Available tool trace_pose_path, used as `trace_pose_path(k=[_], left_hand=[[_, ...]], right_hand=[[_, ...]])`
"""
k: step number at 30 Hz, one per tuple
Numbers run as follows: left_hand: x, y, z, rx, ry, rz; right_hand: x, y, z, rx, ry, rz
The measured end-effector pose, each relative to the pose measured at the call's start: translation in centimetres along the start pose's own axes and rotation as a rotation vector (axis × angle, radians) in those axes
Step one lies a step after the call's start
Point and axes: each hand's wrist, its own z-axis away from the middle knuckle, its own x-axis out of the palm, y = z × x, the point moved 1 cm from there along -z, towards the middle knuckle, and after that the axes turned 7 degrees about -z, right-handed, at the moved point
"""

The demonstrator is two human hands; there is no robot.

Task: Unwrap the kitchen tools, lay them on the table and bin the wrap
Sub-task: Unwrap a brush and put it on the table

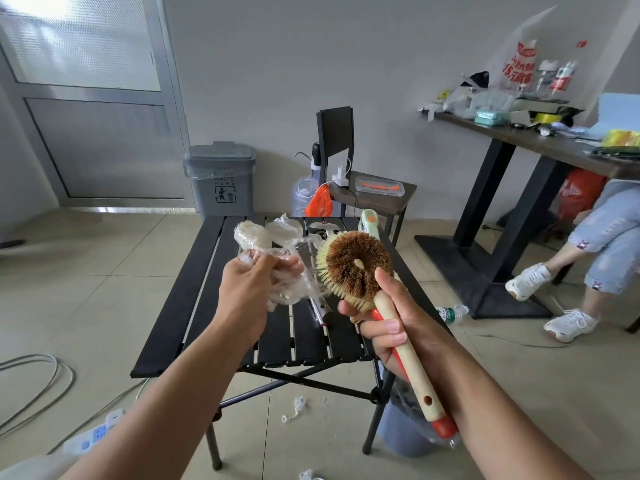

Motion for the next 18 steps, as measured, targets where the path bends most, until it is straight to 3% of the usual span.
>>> trace_pose_path(k=[4,10,13,18], left_hand=[[0.5,0.1,-0.2,-0.09,0.046,0.097],[0.1,0.6,0.5,-0.045,-0.252,0.045],[0.0,0.2,0.9,-0.074,-0.283,0.058],[0.8,-0.4,1.1,-0.108,-0.356,0.126]], right_hand=[[-0.2,0.0,-0.2,-0.013,0.025,-0.007],[-1.6,-1.8,-0.4,-0.101,0.194,-0.052],[-2.1,-1.7,-0.6,-0.158,0.257,0.01],[-1.7,-0.5,-1.2,-0.226,0.222,0.134]])
